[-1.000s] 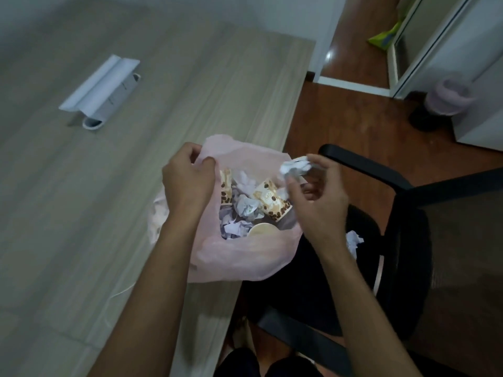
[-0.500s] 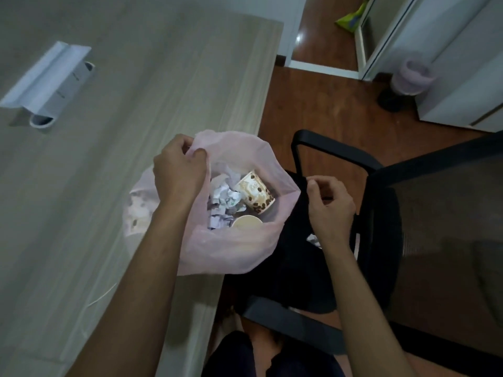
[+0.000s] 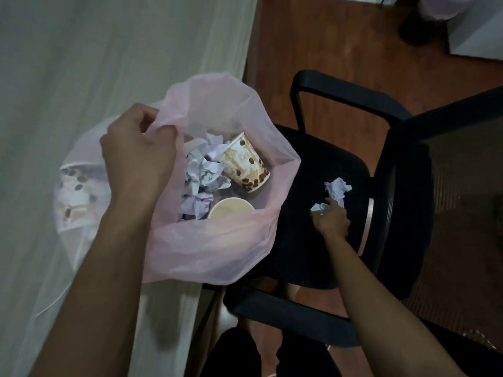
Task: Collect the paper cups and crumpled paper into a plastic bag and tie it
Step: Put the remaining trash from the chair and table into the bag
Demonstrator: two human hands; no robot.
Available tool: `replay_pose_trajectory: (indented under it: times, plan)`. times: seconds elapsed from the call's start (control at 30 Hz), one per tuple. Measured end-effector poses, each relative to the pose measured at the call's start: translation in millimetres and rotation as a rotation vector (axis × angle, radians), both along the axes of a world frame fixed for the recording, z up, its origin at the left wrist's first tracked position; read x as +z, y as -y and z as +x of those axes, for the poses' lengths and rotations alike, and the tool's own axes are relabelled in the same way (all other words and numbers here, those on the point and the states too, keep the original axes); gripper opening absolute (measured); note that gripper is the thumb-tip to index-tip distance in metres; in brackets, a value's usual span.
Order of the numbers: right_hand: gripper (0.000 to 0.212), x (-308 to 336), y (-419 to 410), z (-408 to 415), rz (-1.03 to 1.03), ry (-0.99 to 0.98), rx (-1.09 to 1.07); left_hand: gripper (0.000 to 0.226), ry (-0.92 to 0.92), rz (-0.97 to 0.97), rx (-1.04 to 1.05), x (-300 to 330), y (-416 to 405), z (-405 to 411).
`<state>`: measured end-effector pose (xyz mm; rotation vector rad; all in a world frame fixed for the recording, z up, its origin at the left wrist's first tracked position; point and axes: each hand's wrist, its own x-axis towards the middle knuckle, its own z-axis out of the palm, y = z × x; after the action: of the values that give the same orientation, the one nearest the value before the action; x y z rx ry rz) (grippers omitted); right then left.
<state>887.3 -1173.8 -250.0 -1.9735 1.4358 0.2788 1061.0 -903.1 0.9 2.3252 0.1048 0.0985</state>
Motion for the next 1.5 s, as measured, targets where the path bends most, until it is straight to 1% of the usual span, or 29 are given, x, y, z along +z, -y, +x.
replay_pose_trajectory:
  times: [0.07, 0.13, 0.23, 0.3, 0.37, 0.43, 0.57, 0.67, 0.73, 0.83, 0.97, 1.0, 1.07, 1.13, 1.2, 1.27, 1.33, 1.37, 1.4, 1.43, 1.5]
  plan:
    - [0.056, -17.9, 3.9, -1.1, 0.003, -0.083, 0.025, 0.009, -0.009, -0.021, 0.011, -5.5, 0.5, -0.3]
    - [0.056, -33.3, 4.4, -4.6, 0.011, -0.111, 0.05, 0.011, -0.008, -0.044, 0.012, -9.7, 0.4, -0.7]
    - [0.045, -48.5, 1.8, -9.4, -0.022, -0.06, 0.054, 0.011, 0.0, -0.074, 0.001, -13.8, -0.6, -0.5]
    - [0.036, -53.3, -4.0, -12.6, 0.003, -0.026, 0.069, 0.01, 0.008, -0.077, -0.006, -15.2, -1.5, -1.2]
    - [0.032, -56.8, -13.5, -16.8, 0.05, 0.013, 0.089, 0.01, 0.015, -0.068, -0.01, -14.4, -2.3, -2.5]
    - [0.027, -57.5, -24.6, -20.4, 0.067, 0.037, 0.103, 0.009, 0.016, -0.07, -0.01, -11.9, -3.3, -4.0]
    - [0.018, -41.3, -45.7, -24.0, 0.064, 0.136, 0.035, 0.006, 0.018, -0.061, -0.006, -1.9, -7.2, -6.4]
    - [0.015, -11.1, -56.3, -21.2, 0.08, 0.236, -0.053, 0.007, 0.033, -0.062, 0.023, 14.2, -14.8, -9.8]
    - [0.012, 22.4, -58.5, -13.5, 0.087, 0.348, -0.159, 0.009, 0.036, -0.073, 0.044, 26.9, -20.6, -11.4]
    - [0.012, 96.6, -60.0, 3.1, 0.048, 0.58, -0.302, 0.008, 0.06, -0.098, 0.064, 44.2, -29.5, -12.8]
    - [0.014, 206.9, -68.0, 23.3, 0.015, 0.913, -0.37, 0.008, 0.081, -0.144, 0.091, 61.3, -40.0, -13.2]
    - [0.014, 230.7, -73.5, 27.0, 0.019, 0.983, -0.346, 0.009, 0.084, -0.149, 0.099, 64.2, -41.6, -12.6]
    - [0.013, 271.9, -90.3, 34.0, 0.037, 1.092, -0.219, 0.01, 0.092, -0.152, 0.11, 68.8, -43.4, -10.4]
    - [0.008, 295.5, -111.4, 42.7, 0.076, 1.106, -0.013, 0.012, 0.094, -0.154, 0.114, 73.3, -43.0, -8.8]
    - [0.007, 301.2, -133.3, 55.3, 0.111, 1.004, 0.232, 0.013, 0.09, -0.147, 0.108, 76.7, -41.8, -7.7]
    - [0.011, 300.3, -153.4, 67.2, 0.194, 0.837, 0.477, 0.014, 0.09, -0.135, 0.101, 77.7, -41.3, -6.9]
    - [0.027, 296.1, -165.3, 73.1, 0.231, 0.693, 0.693, 0.013, 0.084, -0.134, 0.093, 77.2, -39.7, -6.3]
    - [0.033, 295.2, -167.5, 73.5, 0.224, 0.659, 0.747, 0.01, 0.079, -0.137, 0.088, 76.2, -38.5, -6.2]
    - [0.033, 295.1, -166.7, 73.2, 0.214, 0.664, 0.757, 0.008, 0.082, -0.139, 0.08, 74.3, -37.1, -5.7]
    - [0.029, 295.1, -163.7, 72.1, 0.211, 0.7, 0.729, 0.007, 0.09, -0.137, 0.067, 72.4, -35.2, -5.8]
    - [0.018, 293.1, -153.1, 67.3, 0.208, 0.796, 0.618, 0.014, 0.105, -0.127, 0.038, 67.8, -30.1, -6.8]
